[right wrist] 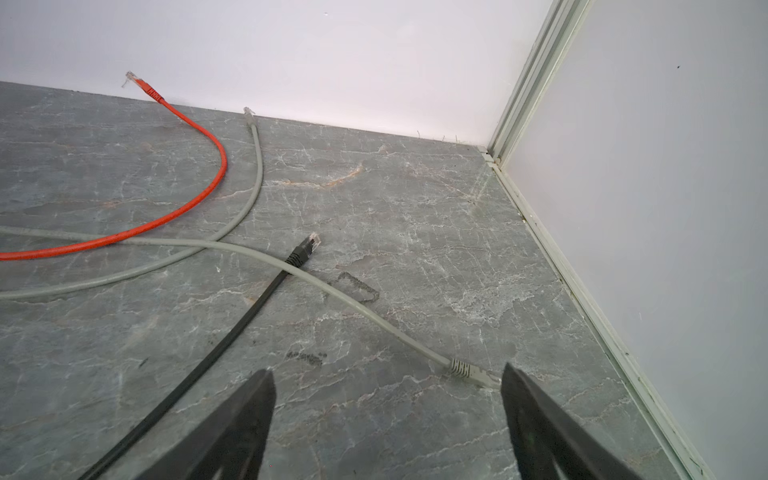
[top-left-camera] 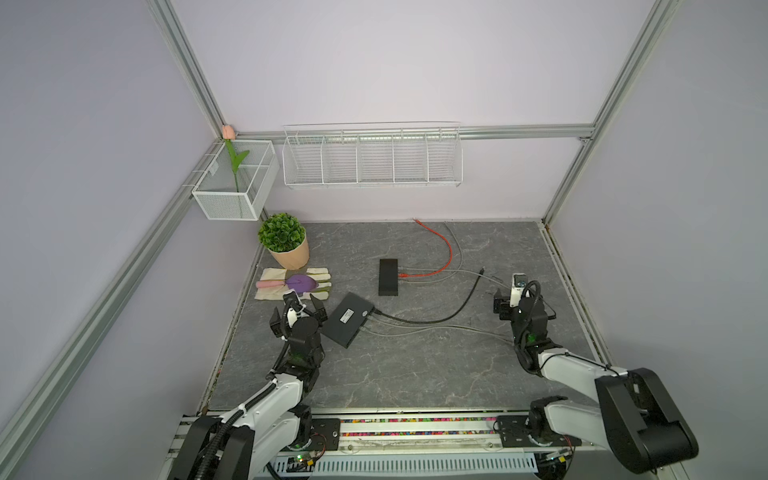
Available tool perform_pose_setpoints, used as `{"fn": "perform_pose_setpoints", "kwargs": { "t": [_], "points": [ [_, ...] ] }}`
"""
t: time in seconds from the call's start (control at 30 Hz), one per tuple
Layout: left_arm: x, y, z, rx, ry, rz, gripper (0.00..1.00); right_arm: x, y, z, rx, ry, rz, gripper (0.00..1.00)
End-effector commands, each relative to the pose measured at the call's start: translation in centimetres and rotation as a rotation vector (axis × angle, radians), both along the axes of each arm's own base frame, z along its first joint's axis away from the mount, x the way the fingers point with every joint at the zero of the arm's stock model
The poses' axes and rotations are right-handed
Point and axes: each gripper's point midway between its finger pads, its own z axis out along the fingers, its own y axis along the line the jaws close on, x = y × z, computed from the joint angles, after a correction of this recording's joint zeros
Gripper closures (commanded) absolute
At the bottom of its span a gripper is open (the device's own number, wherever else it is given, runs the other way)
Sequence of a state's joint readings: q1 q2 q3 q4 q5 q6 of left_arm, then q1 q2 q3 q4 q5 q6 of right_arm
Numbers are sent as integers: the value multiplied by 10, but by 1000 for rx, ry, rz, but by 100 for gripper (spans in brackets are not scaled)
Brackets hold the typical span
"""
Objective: Insert the plug into the switch port
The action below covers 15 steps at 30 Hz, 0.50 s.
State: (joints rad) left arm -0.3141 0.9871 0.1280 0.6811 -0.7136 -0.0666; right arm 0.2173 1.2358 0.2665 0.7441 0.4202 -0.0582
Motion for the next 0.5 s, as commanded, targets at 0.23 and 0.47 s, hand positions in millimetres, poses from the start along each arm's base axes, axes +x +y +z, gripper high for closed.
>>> {"fn": "perform_pose_setpoints", "kwargs": {
  "t": [0.23, 0.47],
  "points": [
    [-5, 7, 7, -9, -64, 32, 0, 0, -1, 10, 10, -83, 0, 11],
    [-7, 10, 8, -11, -80, 50, 0, -1, -6, 12, 15, -97, -30, 12]
  ]
}}
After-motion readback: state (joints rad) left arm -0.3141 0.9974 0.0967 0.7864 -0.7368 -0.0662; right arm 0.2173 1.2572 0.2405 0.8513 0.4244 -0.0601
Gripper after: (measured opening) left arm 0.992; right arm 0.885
